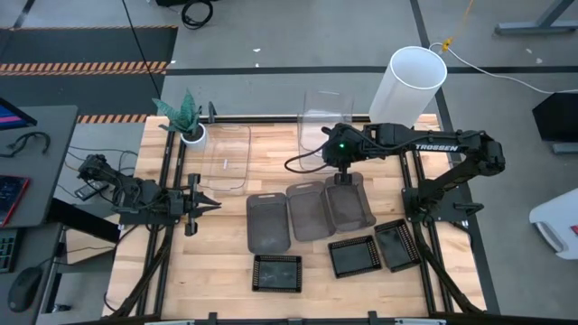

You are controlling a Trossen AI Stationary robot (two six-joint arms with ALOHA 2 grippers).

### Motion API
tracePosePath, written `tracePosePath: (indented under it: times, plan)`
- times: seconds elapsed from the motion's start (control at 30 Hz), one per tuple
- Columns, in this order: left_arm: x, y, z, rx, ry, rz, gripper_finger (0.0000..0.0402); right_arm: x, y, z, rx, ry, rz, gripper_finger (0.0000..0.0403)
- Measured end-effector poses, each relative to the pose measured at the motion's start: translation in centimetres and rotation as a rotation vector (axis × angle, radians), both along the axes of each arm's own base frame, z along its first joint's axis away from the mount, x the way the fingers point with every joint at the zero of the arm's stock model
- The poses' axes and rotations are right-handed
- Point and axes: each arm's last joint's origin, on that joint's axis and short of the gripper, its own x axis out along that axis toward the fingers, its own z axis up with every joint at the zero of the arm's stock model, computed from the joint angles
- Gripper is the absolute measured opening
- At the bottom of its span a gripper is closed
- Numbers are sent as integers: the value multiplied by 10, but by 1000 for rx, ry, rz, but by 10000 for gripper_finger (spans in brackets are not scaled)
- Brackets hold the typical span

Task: Stack baskets by color
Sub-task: Stack the middle transparent bin on top of the right transparent bin

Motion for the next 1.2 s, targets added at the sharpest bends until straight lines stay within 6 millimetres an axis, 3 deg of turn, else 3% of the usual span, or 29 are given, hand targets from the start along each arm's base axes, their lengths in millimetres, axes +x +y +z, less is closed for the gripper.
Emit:
tracePosePath:
  times: [0.5, 1.2]
  plan:
    - [0, 0, 0, 0, 0, 0, 31, 0, 0, 0, -18, 18, 111, 37]
    - [0, 0, 0, 0, 0, 0, 27, -5, -22, 0, 82, -10, 104, 37]
